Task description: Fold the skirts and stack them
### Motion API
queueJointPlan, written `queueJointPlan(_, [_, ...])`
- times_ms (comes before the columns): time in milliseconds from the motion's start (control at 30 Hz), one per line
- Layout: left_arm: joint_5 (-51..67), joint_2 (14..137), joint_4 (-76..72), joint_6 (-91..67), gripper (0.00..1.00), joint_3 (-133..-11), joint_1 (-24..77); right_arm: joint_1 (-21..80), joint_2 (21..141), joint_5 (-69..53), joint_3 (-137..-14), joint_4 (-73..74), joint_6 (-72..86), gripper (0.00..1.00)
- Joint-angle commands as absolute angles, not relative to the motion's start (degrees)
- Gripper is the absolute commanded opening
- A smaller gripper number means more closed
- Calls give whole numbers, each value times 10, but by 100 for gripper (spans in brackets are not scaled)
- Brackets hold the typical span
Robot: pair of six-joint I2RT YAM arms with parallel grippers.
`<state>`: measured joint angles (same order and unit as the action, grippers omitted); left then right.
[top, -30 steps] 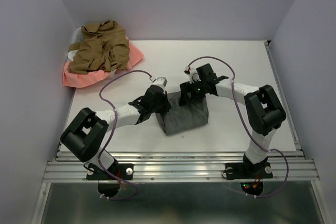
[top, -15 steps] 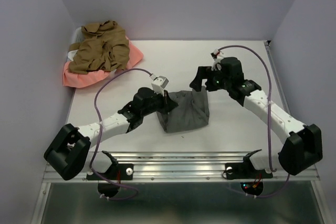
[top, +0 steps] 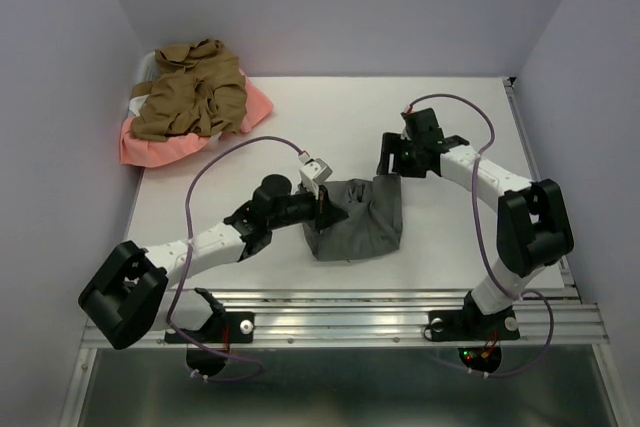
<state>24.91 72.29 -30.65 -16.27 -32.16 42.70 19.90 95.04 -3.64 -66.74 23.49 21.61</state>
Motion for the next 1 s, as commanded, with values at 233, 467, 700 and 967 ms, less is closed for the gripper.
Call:
queueJointPlan(233, [296, 667, -364, -131, 0, -305, 452, 201, 976, -142, -673, 234, 201, 22])
queueJointPlan(467, [299, 664, -367, -130, 0, -304, 460, 201, 954, -176, -639, 222, 192, 1])
queueJointPlan(700, [314, 664, -374, -124, 0, -303, 474, 208, 978, -275, -614, 148, 199, 1])
queueJointPlan(967, [309, 670, -377, -127, 0, -297, 478, 221, 960, -278, -628, 123, 198, 1])
